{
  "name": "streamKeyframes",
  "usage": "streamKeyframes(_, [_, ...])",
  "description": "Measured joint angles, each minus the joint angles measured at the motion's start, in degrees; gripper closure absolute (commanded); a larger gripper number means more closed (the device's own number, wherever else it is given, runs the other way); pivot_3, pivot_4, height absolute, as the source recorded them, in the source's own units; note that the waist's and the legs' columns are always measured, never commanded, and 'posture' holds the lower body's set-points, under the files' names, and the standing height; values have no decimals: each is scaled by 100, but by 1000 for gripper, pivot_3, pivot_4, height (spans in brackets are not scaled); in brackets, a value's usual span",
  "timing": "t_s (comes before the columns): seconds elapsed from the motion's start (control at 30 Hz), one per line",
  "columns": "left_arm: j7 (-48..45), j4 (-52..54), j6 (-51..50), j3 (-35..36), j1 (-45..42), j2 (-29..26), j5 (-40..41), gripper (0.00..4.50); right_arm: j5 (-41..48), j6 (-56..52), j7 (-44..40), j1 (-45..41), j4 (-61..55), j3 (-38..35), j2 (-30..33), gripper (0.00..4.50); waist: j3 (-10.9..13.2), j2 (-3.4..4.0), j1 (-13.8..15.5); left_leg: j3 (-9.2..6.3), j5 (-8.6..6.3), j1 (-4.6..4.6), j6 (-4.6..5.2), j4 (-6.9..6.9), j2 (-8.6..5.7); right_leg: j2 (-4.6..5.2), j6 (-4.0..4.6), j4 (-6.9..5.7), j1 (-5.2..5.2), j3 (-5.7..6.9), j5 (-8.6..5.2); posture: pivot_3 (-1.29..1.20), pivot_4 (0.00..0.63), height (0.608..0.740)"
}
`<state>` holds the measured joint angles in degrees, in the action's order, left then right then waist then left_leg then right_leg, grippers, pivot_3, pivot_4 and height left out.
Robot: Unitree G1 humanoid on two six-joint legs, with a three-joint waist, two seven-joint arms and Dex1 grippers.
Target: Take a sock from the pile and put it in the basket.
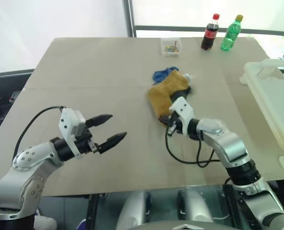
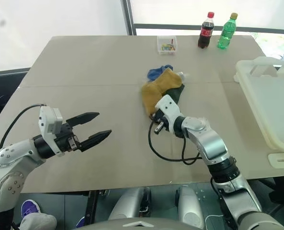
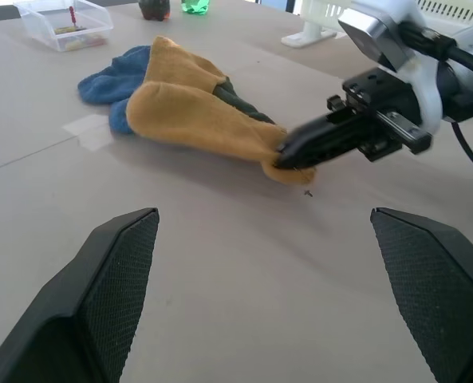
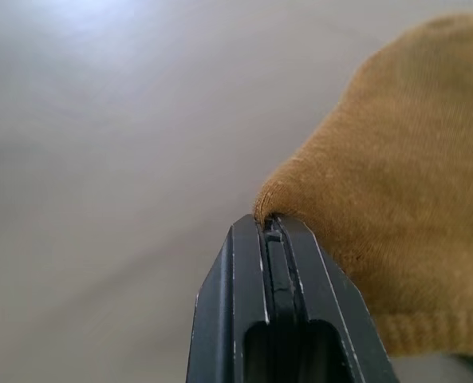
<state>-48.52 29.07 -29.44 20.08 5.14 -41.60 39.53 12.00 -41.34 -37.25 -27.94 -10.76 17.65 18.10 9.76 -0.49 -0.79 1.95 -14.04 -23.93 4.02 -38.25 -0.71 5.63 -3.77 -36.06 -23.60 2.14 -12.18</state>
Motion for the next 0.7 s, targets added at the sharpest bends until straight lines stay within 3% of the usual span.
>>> streamKeyframes(0.23, [-62,-33,6,-51,66,0,-7,0,-130,834,-1890,407,-562,661,2093,4484,1,-1,29,0,-3,-1,5,-1,-4,12,1,9,3,4,-3,0,150,729])
streamKeyframes(0.37, [-163,-45,5,-70,75,-21,-6,0,-113,1144,-2374,781,-958,616,2687,4484,-1,-4,34,0,-5,0,9,-1,0,15,8,9,4,5,-7,0,150,729])
streamKeyframes(0.6, [-371,-43,-13,-343,319,-42,-9,0,101,1352,-2565,1421,-1309,283,3009,4484,-3,-9,69,0,-15,0,24,-5,2,39,18,12,5,3,-13,0,150,729])
streamKeyframes(0.67, [-398,-46,-18,-514,278,-55,-14,0,275,1225,-2462,1490,-1305,132,2846,3848,-3,-9,89,0,-17,0,26,-7,9,38,20,11,5,3,-13,0,150,732])
streamKeyframes(0.7, [-399,-51,-19,-530,265,-55,-17,0,301,1208,-2451,1502,-1308,116,2833,3848,-3,-9,90,0,-17,0,27,-7,9,38,20,11,5,3,-13,0,150,734])
